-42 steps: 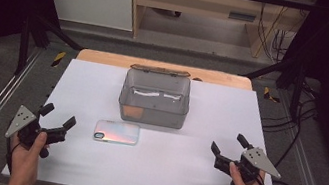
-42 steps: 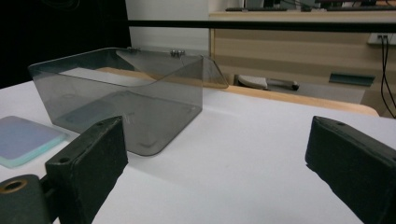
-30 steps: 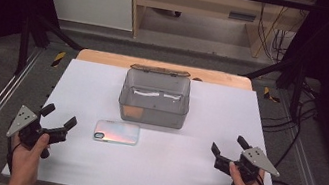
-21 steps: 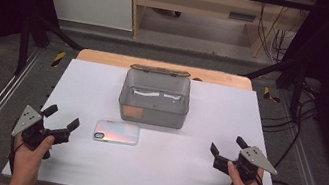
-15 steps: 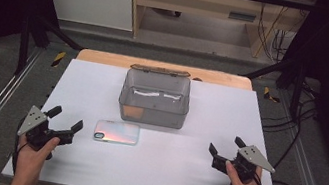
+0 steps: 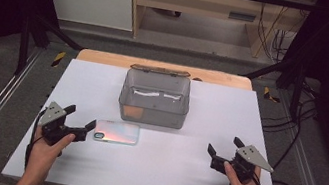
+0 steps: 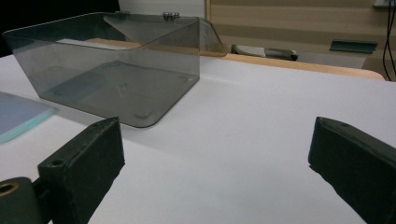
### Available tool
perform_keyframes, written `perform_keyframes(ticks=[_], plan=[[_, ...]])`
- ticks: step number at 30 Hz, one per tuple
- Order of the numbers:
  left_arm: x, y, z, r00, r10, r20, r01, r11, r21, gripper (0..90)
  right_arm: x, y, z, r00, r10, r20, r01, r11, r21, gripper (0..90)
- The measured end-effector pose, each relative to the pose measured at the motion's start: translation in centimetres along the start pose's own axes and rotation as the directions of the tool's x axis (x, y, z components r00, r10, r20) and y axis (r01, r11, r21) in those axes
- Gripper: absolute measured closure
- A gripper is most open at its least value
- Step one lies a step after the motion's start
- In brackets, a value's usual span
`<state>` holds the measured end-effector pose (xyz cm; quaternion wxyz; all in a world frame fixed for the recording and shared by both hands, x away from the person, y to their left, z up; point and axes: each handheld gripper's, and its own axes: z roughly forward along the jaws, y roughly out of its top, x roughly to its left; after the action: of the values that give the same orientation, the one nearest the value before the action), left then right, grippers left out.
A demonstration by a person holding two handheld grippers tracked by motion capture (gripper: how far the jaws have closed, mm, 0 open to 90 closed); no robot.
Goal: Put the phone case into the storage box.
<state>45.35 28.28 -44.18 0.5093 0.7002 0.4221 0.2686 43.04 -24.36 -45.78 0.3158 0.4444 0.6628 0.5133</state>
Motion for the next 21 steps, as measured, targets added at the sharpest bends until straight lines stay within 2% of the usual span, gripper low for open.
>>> perform_keyframes(ticks=[9,21], plan=[[-0.1,0.4,2.5,0.9987,0.049,0.010,-0.050,0.9954,0.081,3.1,0.1,0.1,0.0,1.0000,0.002,-0.001,-0.002,1.0000,-0.003,3.7],[-0.9,0.7,3.7,0.9971,0.074,0.019,-0.076,0.9913,0.108,3.1,0.1,0.1,0.0,1.0000,0.000,0.002,0.000,1.0000,0.000,3.6]])
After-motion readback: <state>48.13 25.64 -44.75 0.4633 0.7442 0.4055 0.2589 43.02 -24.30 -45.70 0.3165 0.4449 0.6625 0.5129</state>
